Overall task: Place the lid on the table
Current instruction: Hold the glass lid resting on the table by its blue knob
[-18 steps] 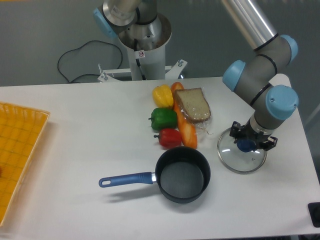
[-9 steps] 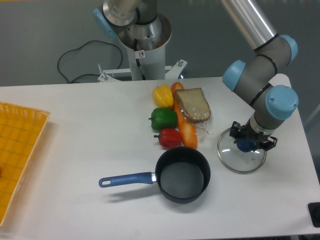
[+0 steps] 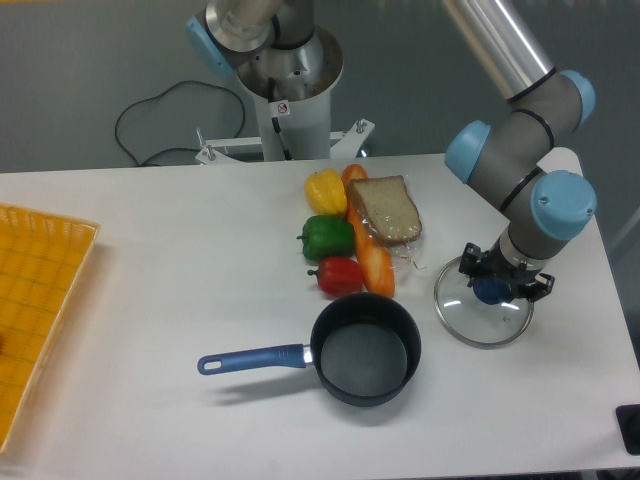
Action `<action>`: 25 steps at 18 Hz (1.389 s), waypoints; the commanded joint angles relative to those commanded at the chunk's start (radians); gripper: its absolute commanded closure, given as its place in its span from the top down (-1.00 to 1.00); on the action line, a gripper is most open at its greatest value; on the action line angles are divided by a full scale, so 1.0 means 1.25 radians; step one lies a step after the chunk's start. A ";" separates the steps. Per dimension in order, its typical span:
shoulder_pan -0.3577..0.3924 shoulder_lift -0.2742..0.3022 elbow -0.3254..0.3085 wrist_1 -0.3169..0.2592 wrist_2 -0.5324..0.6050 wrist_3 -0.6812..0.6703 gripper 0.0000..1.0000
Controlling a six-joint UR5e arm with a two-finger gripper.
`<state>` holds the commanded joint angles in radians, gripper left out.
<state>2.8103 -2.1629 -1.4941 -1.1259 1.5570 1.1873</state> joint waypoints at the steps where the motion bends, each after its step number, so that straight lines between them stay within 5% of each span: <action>1: 0.000 0.000 0.000 0.000 0.000 0.000 0.18; 25: 0.000 0.000 0.000 0.001 0.000 -0.001 0.44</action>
<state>2.8103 -2.1629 -1.4941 -1.1244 1.5570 1.1858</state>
